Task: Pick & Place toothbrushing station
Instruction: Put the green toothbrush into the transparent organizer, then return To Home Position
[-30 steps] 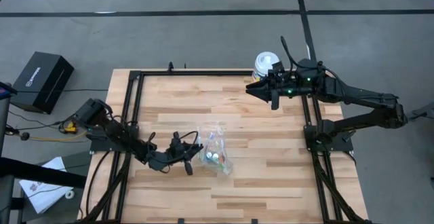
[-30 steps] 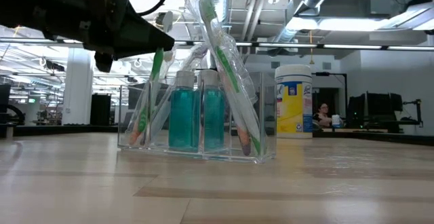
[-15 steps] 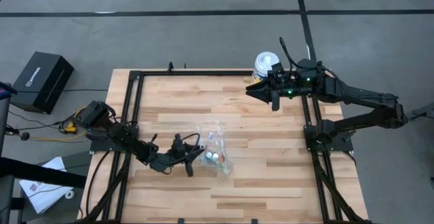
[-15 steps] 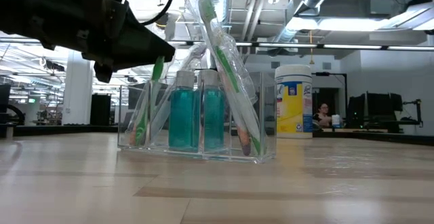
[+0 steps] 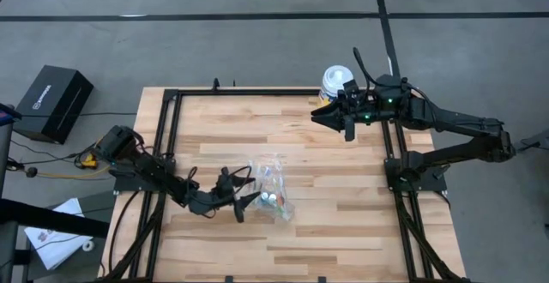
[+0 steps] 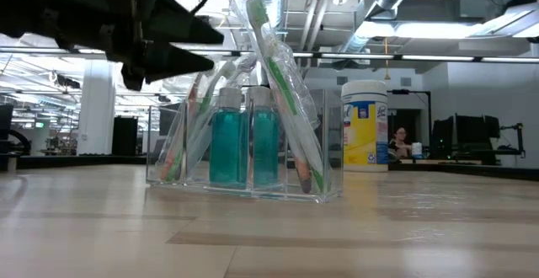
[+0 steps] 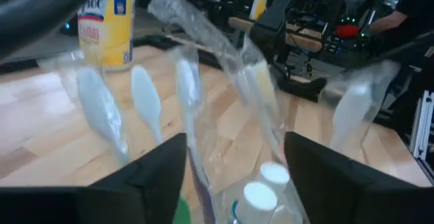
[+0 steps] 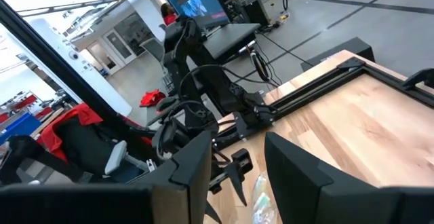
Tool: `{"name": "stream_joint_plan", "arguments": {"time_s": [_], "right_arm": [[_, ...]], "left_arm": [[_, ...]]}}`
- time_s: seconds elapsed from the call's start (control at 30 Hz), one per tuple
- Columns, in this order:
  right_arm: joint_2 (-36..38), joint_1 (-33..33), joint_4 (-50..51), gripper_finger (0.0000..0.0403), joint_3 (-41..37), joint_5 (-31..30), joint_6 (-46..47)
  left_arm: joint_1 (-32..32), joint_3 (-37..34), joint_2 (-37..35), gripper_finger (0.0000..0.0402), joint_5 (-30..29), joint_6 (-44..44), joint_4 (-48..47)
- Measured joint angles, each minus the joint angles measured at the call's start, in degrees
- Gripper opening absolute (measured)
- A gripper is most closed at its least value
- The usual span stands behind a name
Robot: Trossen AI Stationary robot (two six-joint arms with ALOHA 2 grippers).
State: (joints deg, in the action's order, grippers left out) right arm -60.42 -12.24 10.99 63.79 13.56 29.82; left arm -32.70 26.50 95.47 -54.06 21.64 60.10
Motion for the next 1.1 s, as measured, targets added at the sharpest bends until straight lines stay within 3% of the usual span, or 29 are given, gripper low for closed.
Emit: {"name": "stream_joint_plan", "arguments": {"time_s": [0.13, 0.27, 0.47, 0.67, 0.9, 1.03, 1.07, 1.1], "right_arm": [[0.0, 0.6, -1.2, 0.0128, 0.0, 0.0, 0.0], [0.0, 0.6, -1.9, 0.0128, 0.0, 0.0, 0.1], [0.2, 0.6, -6.3, 0.0128, 0.0, 0.0, 0.6], [3.9, 0.6, -5.7, 0.0128, 0.0, 0.1, 9.0], [7.5, 1.6, 1.0, 0.0128, 0.0, 4.8, 4.1], [11.2, 5.6, 0.2, 0.0128, -0.1, 8.4, -3.6], [12.4, 7.2, -1.6, 0.0128, -0.1, 8.3, -6.5], [13.7, 8.7, -2.6, 0.0128, 0.0, 7.3, -9.3]], "left_arm": [[0.0, 0.0, -3.4, 0.0276, -0.2, -2.7, 0.0], [0.0, 0.0, -8.1, 0.0289, -0.2, -6.6, 0.0], [0.6, 0.0, -19.1, 0.0272, -2.1, -11.7, 0.3], [0.0, 0.0, -33.2, 0.025, -11.9, -12.4, 0.2], [-1.3, 0.0, -46.1, 0.0242, -12.4, -13.2, -0.8], [-1.7, 0.0, -51.3, 0.0243, -9.4, -10.5, -0.6], [-1.9, 0.0, -52.7, 0.0243, -4.4, -13.4, -0.7], [-2.3, 0.0, -54.2, 0.0243, 4.4, -18.8, -1.2]]}}
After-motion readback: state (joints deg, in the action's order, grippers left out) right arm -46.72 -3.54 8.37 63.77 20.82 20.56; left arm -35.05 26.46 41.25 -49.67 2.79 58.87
